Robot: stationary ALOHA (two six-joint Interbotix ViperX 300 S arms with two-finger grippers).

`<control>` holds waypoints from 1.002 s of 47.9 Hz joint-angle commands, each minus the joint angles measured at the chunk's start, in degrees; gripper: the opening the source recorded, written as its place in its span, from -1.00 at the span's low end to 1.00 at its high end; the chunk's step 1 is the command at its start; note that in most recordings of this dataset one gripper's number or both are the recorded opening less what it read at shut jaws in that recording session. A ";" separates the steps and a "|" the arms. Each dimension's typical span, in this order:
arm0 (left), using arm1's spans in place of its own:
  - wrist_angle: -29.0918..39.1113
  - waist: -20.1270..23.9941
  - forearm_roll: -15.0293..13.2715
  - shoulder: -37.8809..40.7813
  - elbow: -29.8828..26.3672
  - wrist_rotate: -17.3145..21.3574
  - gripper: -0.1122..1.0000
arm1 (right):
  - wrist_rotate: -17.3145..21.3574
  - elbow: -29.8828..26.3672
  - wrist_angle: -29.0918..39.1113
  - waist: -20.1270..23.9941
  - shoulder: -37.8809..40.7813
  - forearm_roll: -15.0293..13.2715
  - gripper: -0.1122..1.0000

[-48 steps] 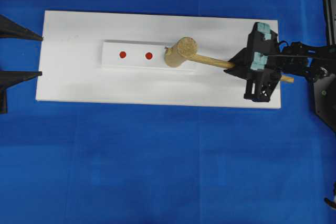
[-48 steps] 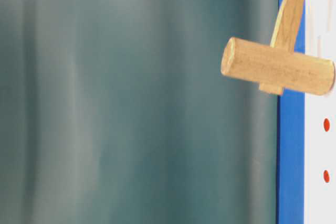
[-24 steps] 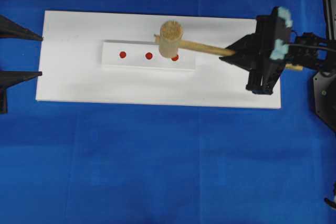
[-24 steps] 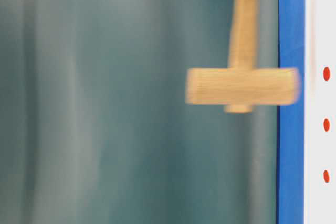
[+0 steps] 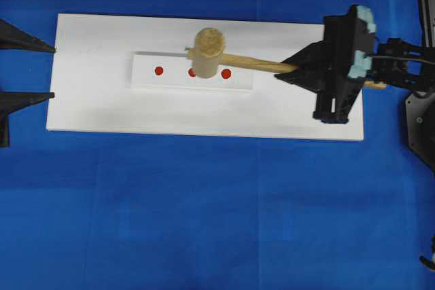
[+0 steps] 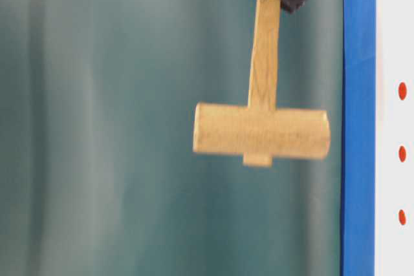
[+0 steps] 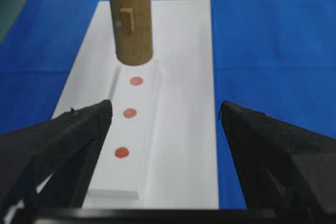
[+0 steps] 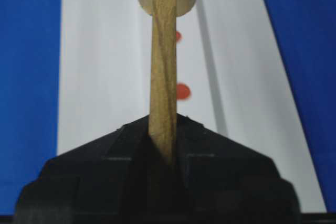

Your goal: Hit the mark with a hammer.

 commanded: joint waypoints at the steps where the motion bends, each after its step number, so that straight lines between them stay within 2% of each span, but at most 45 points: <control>1: -0.53 0.18 -0.09 0.53 -0.62 0.00 0.66 | -0.18 -4.75 -0.35 0.88 2.20 -0.18 -0.76; 17: -0.70 0.18 -0.09 0.53 -0.62 0.00 0.67 | -0.26 -18.46 1.32 2.11 15.21 -0.88 -0.76; 24: -0.70 0.18 -0.09 0.53 -0.62 0.00 0.67 | -0.26 -22.24 2.99 2.55 18.11 -1.67 -0.76; 36: -1.41 0.18 -0.18 0.70 -0.53 -0.09 0.67 | -0.26 -23.20 3.43 2.81 18.81 -2.02 -0.76; 42: -6.33 0.18 -0.18 3.08 -0.09 -0.09 0.68 | -0.18 -23.20 3.34 2.81 18.81 -2.02 -0.76; 48: -13.36 0.18 -0.18 9.14 0.26 -0.09 0.70 | -0.26 -23.20 3.16 2.81 18.81 -2.02 -0.76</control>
